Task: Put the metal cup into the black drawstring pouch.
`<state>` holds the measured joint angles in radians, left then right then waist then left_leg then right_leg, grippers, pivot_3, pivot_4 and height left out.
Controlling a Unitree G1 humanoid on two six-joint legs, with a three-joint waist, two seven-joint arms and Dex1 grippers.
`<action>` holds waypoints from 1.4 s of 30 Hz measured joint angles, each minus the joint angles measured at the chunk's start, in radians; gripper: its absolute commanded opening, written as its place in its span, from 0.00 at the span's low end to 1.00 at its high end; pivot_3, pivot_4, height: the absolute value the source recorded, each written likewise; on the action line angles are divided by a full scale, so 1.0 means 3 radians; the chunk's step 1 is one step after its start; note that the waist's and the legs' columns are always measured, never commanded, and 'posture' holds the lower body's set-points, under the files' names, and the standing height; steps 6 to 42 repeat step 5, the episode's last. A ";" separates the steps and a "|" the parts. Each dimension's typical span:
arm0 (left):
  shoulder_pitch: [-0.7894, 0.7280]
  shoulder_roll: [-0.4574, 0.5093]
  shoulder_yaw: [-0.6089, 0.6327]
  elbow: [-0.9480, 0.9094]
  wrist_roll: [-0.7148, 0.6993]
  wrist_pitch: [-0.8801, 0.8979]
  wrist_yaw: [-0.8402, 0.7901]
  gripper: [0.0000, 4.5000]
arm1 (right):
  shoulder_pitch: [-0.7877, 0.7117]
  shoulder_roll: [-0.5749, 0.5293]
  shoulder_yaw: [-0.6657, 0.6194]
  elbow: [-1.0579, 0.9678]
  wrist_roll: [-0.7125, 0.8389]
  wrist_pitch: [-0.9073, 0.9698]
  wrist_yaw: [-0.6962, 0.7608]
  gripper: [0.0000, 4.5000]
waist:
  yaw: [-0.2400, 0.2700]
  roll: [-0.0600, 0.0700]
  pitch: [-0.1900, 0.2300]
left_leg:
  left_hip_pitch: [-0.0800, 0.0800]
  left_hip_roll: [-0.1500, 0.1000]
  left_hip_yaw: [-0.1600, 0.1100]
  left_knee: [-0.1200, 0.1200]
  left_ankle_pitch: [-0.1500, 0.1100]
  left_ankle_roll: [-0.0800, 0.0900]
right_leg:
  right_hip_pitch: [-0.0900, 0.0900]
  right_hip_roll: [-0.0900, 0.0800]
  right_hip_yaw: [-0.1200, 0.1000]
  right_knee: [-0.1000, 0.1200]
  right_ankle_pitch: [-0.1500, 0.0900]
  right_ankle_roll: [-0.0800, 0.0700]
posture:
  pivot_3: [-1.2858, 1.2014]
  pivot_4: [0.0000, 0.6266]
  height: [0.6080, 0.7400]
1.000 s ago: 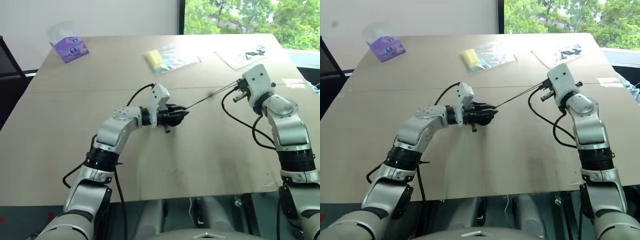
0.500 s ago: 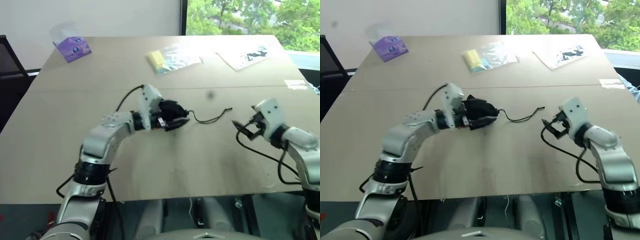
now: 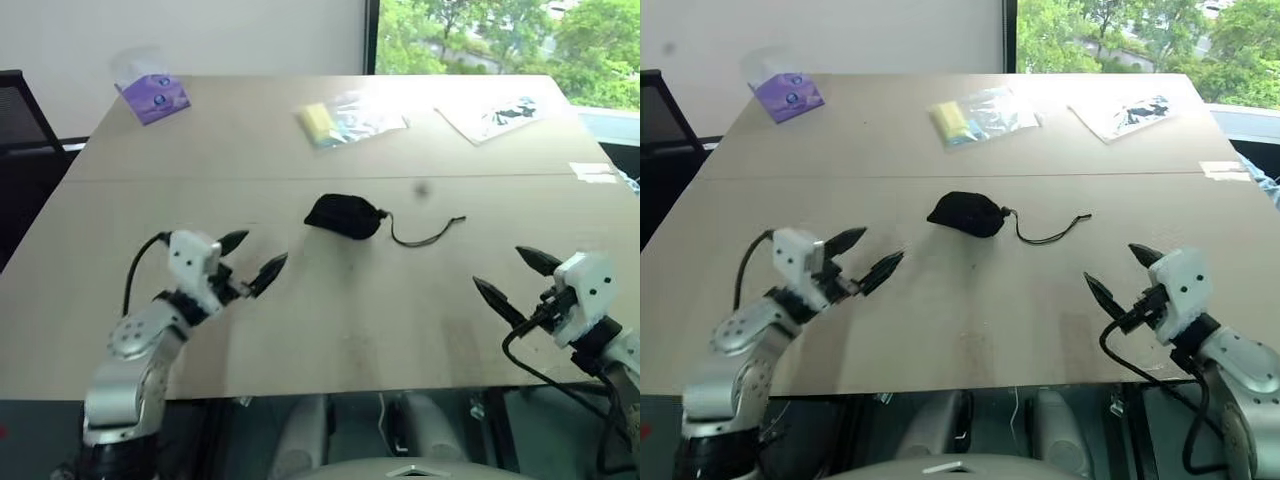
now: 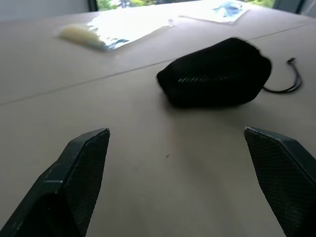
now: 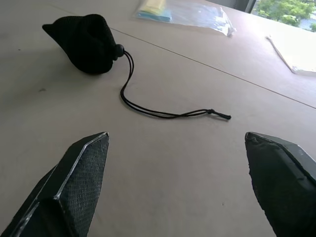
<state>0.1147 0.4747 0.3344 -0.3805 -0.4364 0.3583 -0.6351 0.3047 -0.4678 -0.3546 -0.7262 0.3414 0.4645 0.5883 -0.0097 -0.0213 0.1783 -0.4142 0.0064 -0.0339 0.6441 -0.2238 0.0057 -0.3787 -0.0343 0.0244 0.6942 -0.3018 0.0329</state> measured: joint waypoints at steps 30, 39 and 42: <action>0.0255 -0.0154 0.0218 -0.0155 -0.0148 0.0042 0.0264 1.00 | 0.0173 0.0016 -0.0184 -0.0031 -0.0010 -0.0038 -0.0152 0.99 | 0.0014 -0.0002 -0.0004 | 0.0000 -0.0001 0.0000 0.0002 0.0000 0.0000 | 0.0002 -0.0001 -0.0001 -0.0001 0.0000 0.0000 | 0.52 0.24 1.00; 0.0255 -0.0154 0.0218 -0.0155 -0.0148 0.0042 0.0264 1.00 | 0.0173 0.0016 -0.0184 -0.0031 -0.0010 -0.0038 -0.0152 0.99 | 0.0014 -0.0002 -0.0004 | 0.0000 -0.0001 0.0000 0.0002 0.0000 0.0000 | 0.0002 -0.0001 -0.0001 -0.0001 0.0000 0.0000 | 0.52 0.24 1.00; 0.0255 -0.0154 0.0218 -0.0155 -0.0148 0.0042 0.0264 1.00 | 0.0173 0.0016 -0.0184 -0.0031 -0.0010 -0.0038 -0.0152 0.99 | 0.0014 -0.0002 -0.0004 | 0.0000 -0.0001 0.0000 0.0002 0.0000 0.0000 | 0.0002 -0.0001 -0.0001 -0.0001 0.0000 0.0000 | 0.52 0.24 1.00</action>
